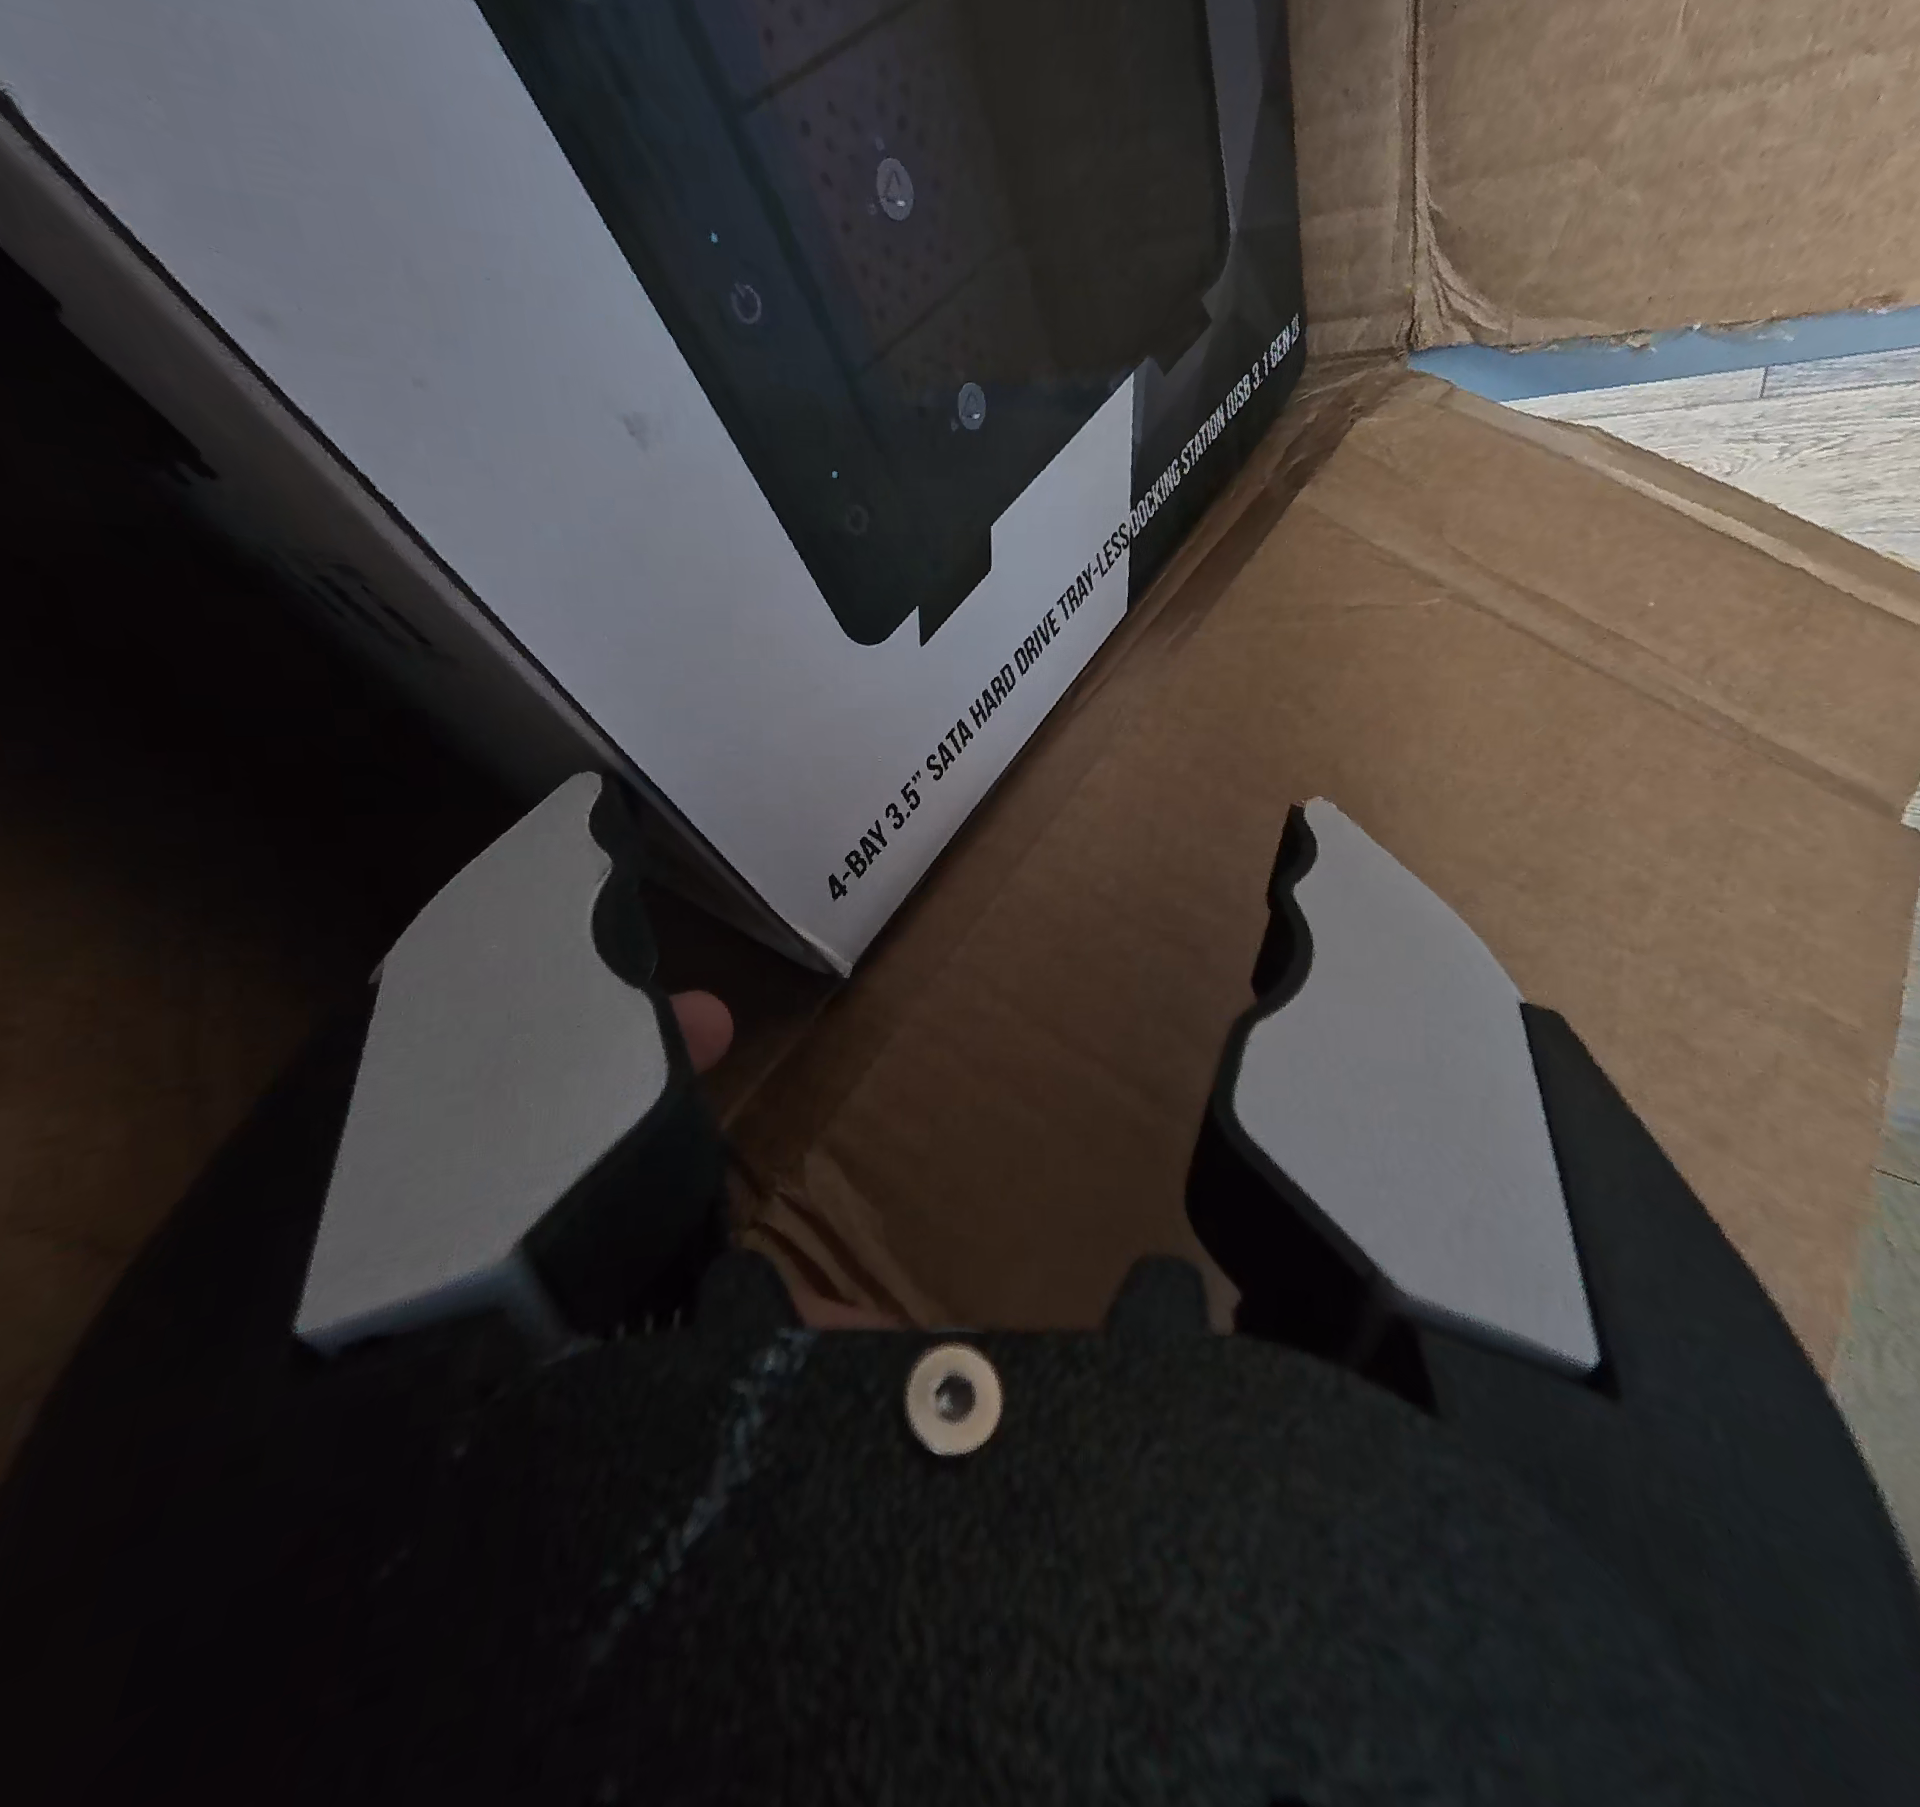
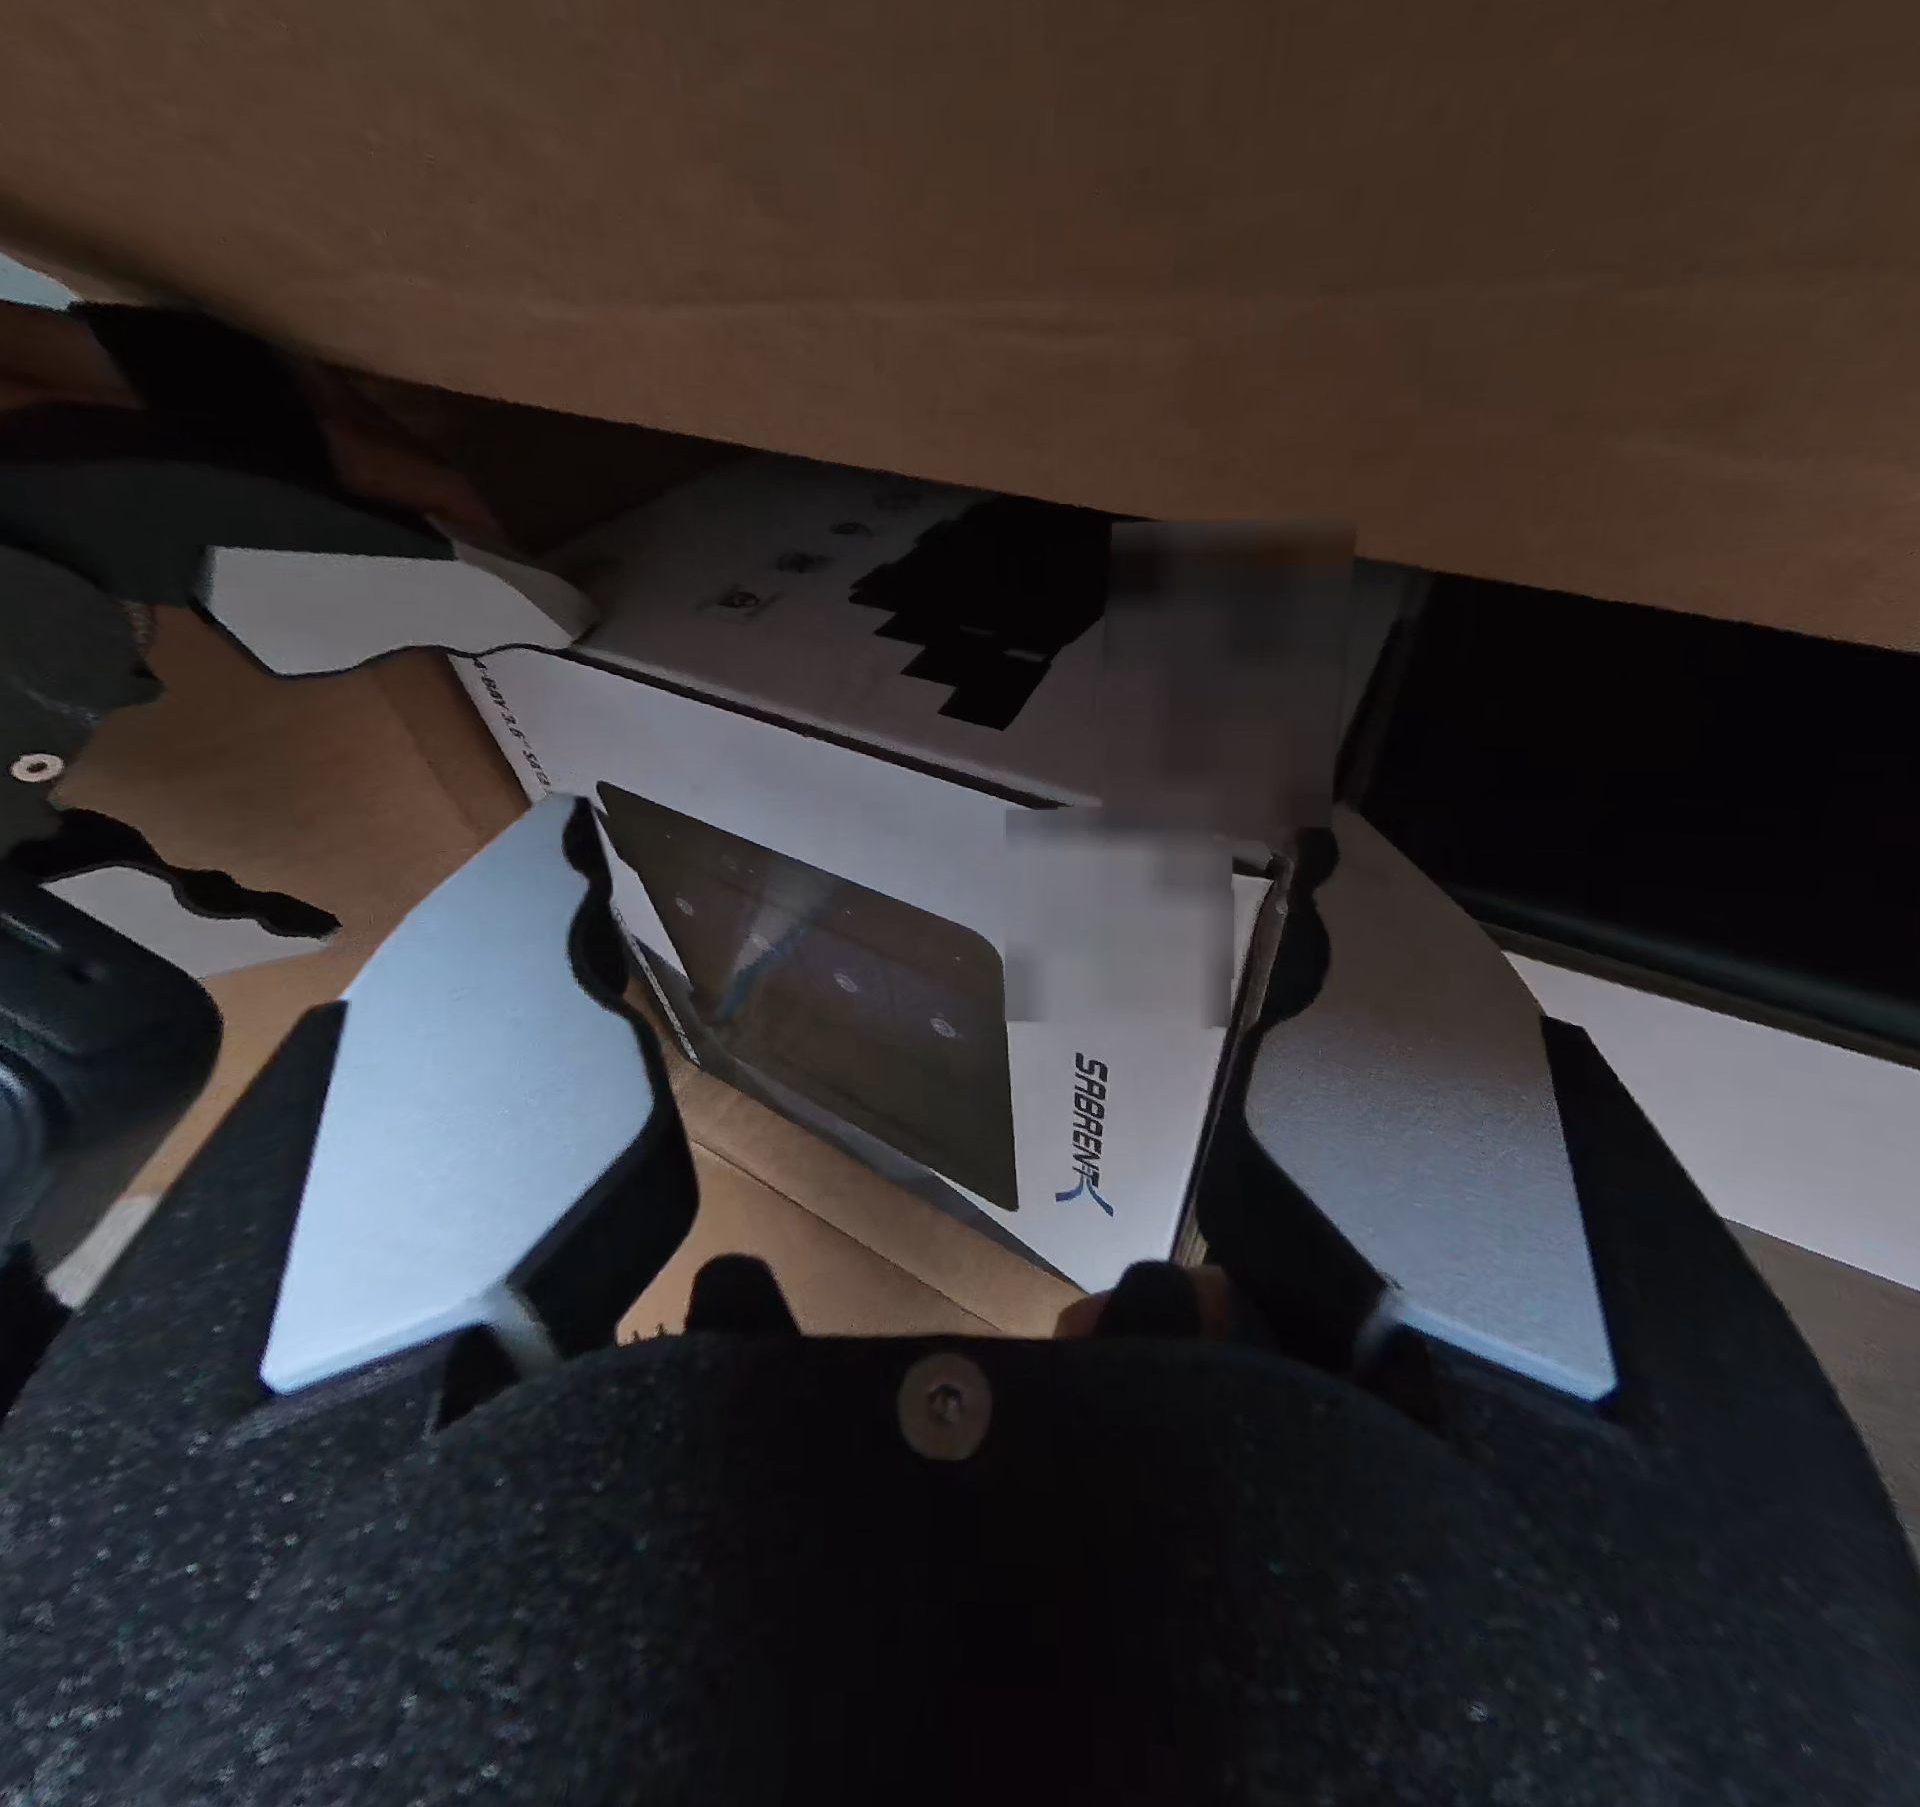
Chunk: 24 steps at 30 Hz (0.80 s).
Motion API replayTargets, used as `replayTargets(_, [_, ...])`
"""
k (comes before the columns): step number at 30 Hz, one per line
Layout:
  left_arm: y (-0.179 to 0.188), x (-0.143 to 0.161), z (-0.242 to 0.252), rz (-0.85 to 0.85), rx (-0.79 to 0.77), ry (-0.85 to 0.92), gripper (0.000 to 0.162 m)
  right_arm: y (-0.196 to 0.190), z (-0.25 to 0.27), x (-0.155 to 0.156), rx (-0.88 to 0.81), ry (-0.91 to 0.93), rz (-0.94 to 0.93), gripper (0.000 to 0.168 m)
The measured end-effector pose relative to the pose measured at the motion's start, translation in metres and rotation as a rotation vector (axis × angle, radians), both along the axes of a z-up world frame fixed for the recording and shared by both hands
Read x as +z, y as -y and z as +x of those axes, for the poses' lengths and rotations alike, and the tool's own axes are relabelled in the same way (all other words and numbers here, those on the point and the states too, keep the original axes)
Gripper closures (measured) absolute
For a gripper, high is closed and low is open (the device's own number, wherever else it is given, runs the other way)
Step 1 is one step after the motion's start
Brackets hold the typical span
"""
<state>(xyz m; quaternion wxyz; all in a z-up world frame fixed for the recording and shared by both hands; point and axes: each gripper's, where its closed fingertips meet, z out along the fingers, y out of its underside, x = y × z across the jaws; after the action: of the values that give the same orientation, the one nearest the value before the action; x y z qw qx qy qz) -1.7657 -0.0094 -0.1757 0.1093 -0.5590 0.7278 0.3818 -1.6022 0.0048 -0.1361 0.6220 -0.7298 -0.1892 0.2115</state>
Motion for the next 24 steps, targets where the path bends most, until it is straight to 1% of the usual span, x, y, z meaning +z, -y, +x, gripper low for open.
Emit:
replayTargets(2, [0.000,0.000,0.000,0.001,-0.002,-0.002,0.048,0.000,0.001,-0.001,-0.003,0.023,-0.021,0.048])
replayTargets(4, [0.000,0.000,0.000,0.003,-0.004,-0.001,0.048,0.001,-0.001,0.000,0.013,0.017,-0.048,0.044])
replayTargets(10, [0.000,0.000,0.000,0.004,-0.005,-0.004,0.048,0.007,-0.001,0.000,0.012,0.016,-0.064,0.044])
replayTargets(14, [0.000,0.000,0.000,0.004,-0.003,-0.008,0.047,0.008,-0.001,-0.018,0.014,-0.010,-0.125,0.042])
replayTargets(17, [0.000,0.000,-0.001,0.006,0.000,-0.010,0.047,0.006,0.001,-0.019,-0.005,-0.027,-0.078,0.049])
replayTargets(18, [0.000,0.000,-0.001,0.007,0.001,-0.012,0.047,0.004,0.002,-0.021,-0.019,-0.015,-0.048,0.053])
replayTargets(20, [0.000,0.000,-0.001,0.006,0.002,-0.013,0.046,0.001,0.003,-0.025,-0.043,0.042,0.008,0.054])
replayTargets(22, [0.000,-0.001,-0.001,0.008,0.001,-0.015,0.046,-0.002,0.003,-0.031,-0.082,0.138,0.049,0.054])
replayTargets(24, [0.000,-0.001,-0.002,0.011,-0.007,-0.017,0.046,-0.005,0.005,-0.037,-0.131,0.239,0.093,0.057])
